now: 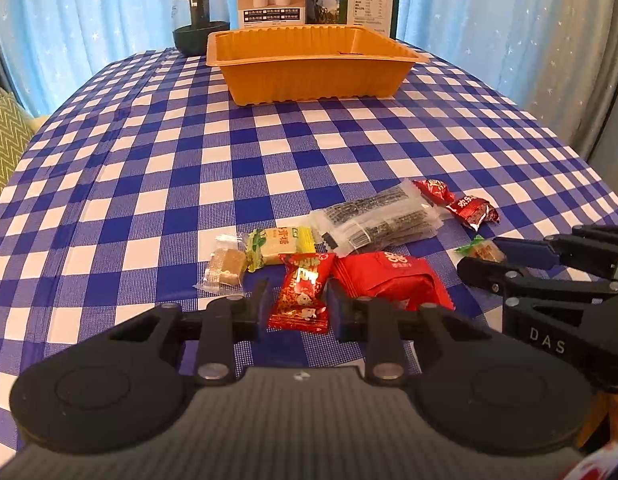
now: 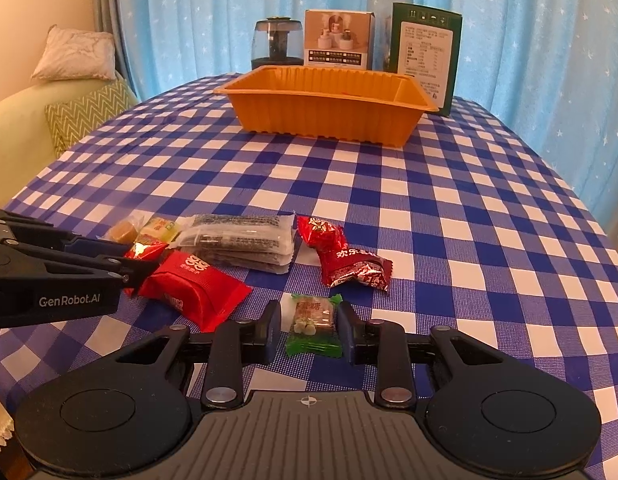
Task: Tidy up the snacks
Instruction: 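Grasp a red candy with the left tool while the right tool grasps a green-wrapped candy, then carry both candies over the orange tray with both tools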
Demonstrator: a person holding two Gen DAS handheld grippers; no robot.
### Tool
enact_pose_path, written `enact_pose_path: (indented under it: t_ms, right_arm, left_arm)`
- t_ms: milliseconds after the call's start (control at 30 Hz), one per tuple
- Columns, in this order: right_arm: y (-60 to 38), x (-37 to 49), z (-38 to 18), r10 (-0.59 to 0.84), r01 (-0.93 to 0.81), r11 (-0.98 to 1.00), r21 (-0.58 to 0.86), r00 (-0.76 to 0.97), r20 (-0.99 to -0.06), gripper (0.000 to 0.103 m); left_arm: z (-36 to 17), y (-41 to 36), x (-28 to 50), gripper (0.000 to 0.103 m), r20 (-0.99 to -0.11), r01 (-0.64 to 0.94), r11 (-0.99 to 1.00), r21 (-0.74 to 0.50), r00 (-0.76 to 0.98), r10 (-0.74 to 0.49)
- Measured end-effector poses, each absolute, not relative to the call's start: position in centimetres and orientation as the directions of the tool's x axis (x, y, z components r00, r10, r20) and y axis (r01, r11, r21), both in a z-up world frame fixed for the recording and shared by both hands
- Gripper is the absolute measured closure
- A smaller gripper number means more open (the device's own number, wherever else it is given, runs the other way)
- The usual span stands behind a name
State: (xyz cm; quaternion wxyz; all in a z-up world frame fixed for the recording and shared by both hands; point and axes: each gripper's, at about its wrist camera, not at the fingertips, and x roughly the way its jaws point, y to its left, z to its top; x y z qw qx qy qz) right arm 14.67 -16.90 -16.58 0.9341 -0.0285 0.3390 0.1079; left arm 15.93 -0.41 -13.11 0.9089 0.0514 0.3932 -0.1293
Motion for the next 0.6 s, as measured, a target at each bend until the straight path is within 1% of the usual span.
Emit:
enact_pose_path:
  t_ms: [67, 133, 433, 600]
  right_arm:
    - [-16.8, 14.6, -16.5, 0.178, -0.219, 0.976, 0.014, 0.750, -0.638, 0.080]
    - [-16.8, 14.4, -16.5, 0.175, -0.217, 0.976, 0.012, 0.754, -0.633, 0.081]
    - [-16.9, 14.1, -15.5, 0.170, -0.209, 0.978, 0.006, 0.779, -0.604, 0.081]
    - [-17.0, 13.6, -14.7, 0.179, -0.209, 0.978, 0.016, 0.795, -0.580, 0.081]
  left_arm:
    - [-13.1, -0.2, 15.9, 0.079, -0.727, 0.265, 0.964, -0.021, 0.658, -0.196]
    - [-12.9, -0.1, 15.8, 0.081, -0.722, 0.254, 0.967, -0.021, 0.665, -0.190]
    - [-12.3, 0.7, 15.7, 0.083, -0.710, 0.209, 0.977, -0.044, 0.682, -0.178]
    - [-11.8, 0.8, 15.1, 0.083, -0.696, 0.213, 0.976, -0.043, 0.695, -0.182]
